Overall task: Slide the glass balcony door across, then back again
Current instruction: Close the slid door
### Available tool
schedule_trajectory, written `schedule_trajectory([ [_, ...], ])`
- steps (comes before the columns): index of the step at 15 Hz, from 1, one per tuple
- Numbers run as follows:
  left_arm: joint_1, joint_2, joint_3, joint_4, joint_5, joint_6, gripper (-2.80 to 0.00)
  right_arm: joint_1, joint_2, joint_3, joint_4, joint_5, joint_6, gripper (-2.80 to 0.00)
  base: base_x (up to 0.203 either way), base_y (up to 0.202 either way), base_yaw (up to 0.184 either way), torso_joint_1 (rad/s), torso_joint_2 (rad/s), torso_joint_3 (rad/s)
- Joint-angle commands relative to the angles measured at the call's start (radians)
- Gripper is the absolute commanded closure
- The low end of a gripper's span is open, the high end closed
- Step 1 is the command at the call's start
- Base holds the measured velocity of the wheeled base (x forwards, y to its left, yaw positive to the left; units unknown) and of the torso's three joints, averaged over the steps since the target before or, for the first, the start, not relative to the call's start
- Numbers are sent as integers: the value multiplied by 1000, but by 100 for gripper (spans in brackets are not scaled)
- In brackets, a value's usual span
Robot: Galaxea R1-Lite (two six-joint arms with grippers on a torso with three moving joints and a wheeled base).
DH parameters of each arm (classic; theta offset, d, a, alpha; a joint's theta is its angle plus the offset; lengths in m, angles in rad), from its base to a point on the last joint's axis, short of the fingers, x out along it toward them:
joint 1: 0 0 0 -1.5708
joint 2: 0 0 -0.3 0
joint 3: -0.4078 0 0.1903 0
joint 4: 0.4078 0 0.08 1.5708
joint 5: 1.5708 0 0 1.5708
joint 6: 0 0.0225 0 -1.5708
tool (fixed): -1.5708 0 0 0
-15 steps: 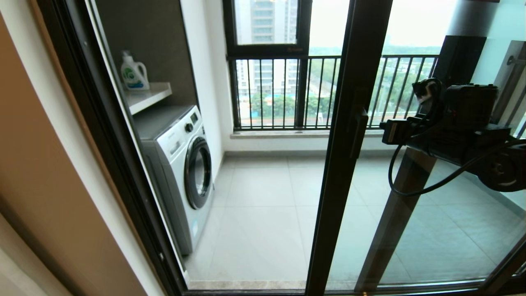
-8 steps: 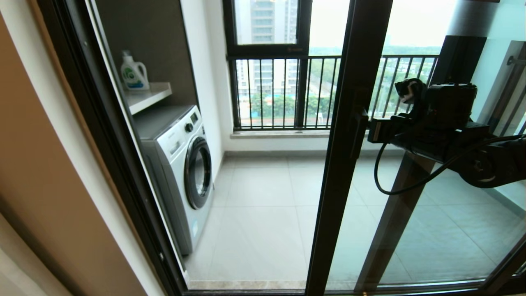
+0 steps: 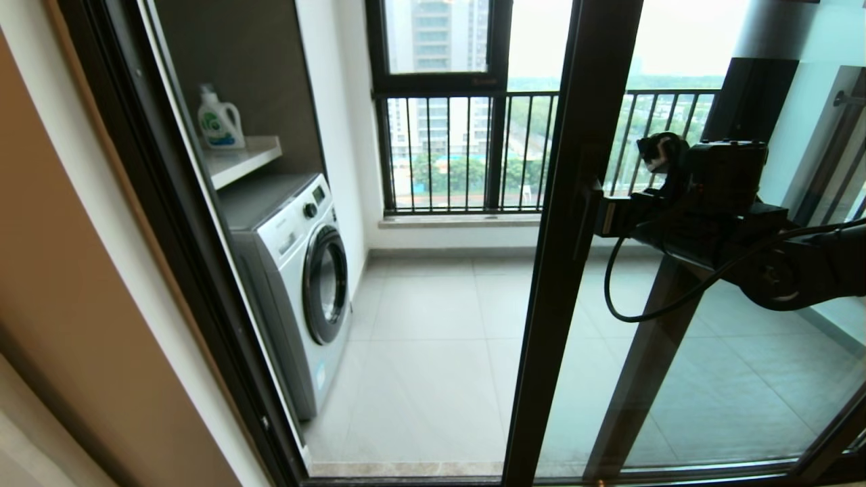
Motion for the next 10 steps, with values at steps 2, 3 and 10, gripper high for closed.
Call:
schedule_trajectory([
  [2, 0, 1, 0, 0, 1, 0, 0, 29, 5, 0, -2, 8, -1, 0, 0, 0, 0, 0, 0, 0],
  [3, 0, 1, 0, 0, 0, 0, 0, 37, 8, -2, -2, 8, -1, 0, 0, 0, 0, 0, 0, 0],
  [10, 0, 1, 0, 0, 0, 0, 0, 110, 42, -37, -2, -40, -2, 0, 0, 0, 0, 0, 0, 0],
])
